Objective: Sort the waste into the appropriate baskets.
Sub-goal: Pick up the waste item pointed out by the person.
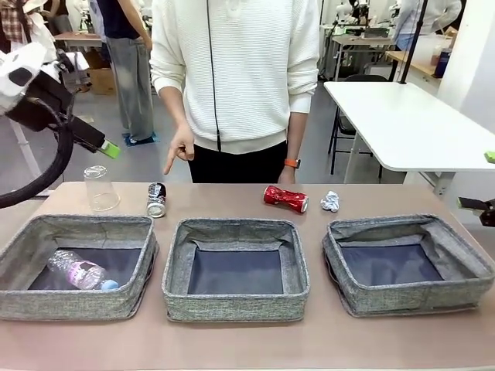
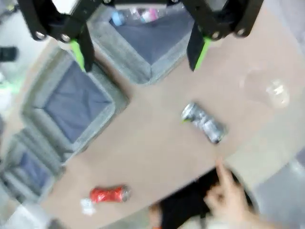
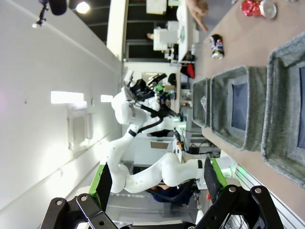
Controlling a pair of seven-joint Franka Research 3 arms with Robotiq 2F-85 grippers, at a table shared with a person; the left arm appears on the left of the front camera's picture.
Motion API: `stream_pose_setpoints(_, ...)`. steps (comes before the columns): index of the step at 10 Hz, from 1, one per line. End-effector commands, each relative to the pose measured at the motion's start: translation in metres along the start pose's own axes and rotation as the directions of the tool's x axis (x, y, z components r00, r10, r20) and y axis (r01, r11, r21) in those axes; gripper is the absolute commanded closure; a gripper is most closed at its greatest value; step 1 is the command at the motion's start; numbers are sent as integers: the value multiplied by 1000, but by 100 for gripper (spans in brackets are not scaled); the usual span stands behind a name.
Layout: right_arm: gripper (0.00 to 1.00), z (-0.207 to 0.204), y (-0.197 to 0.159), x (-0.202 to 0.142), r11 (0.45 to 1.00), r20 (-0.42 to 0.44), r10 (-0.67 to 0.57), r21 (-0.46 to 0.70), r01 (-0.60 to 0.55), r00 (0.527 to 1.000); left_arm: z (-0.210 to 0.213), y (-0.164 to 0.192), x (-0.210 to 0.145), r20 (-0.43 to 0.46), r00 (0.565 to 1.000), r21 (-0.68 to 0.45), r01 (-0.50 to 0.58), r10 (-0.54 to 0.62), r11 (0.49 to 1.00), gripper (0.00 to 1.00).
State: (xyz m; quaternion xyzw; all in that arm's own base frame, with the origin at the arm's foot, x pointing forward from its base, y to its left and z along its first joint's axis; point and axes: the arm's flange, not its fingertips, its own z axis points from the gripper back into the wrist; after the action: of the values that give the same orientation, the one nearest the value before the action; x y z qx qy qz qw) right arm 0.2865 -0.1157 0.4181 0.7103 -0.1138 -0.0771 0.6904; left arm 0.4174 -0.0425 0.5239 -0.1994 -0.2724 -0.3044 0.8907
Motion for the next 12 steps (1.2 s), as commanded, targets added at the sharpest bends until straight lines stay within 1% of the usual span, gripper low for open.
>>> stream_pose_setpoints(1, 0, -1, 8, 0, 1000, 2, -23, 8, 23, 1000, 12, -17, 11, -285, 889, 111, -341, 358, 934, 0)
stream_pose_setpoints(2, 0, -1, 8, 0, 1000, 2, -23, 8, 23, 1000, -1, -32, 31, -321, 847, 249, -355, 423, 901, 0)
stream_pose_setpoints(3, 0, -1, 8, 0, 1000, 2, -23, 8, 23, 1000, -30, -35, 53, -359, 817, 272, -371, 451, 888, 0)
stream_pose_setpoints(4, 0, -1, 8, 0, 1000, 2, -23, 8, 23, 1000, -61, -33, 66, -380, 806, 272, -372, 454, 887, 0)
stream_pose_setpoints(5, 0, -1, 8, 0, 1000, 2, -23, 8, 23, 1000, -92, -32, 74, -391, 784, 287, -394, 483, 873, 0)
stream_pose_setpoints(6, 0, -1, 8, 0, 1000, 2, -23, 8, 23, 1000, -119, -25, 76, -347, 769, 358, -421, 538, 833, 0)
stream_pose_setpoints(7, 0, -1, 8, 0, 1000, 2, -23, 8, 23, 1000, -144, -17, 76, -305, 765, 411, -432, 568, 803, 0)
stream_pose_setpoints(8, 0, -1, 8, 0, 1000, 2, -23, 8, 23, 1000, -169, -13, 75, -287, 760, 433, -440, 583, 787, 0)
stream_pose_setpoints(9, 0, -1, 8, 0, 1000, 2, -23, 8, 23, 1000, -188, -7, 72, -240, 779, 456, -436, 579, 776, 0)
stream_pose_setpoints(10, 0, -1, 8, 0, 1000, 2, -23, 8, 23, 1000, -207, 2, 68, -192, 795, 506, -422, 575, 753, 0)
stream_pose_setpoints(11, 0, -1, 8, 0, 1000, 2, -23, 8, 23, 1000, -219, 15, 64, -134, 807, 555, -419, 575, 718, 0)
stream_pose_setpoints(12, 0, -1, 8, 0, 1000, 2, -23, 8, 23, 1000, -225, 28, 60, -74, 806, 592, -438, 587, 676, 0)
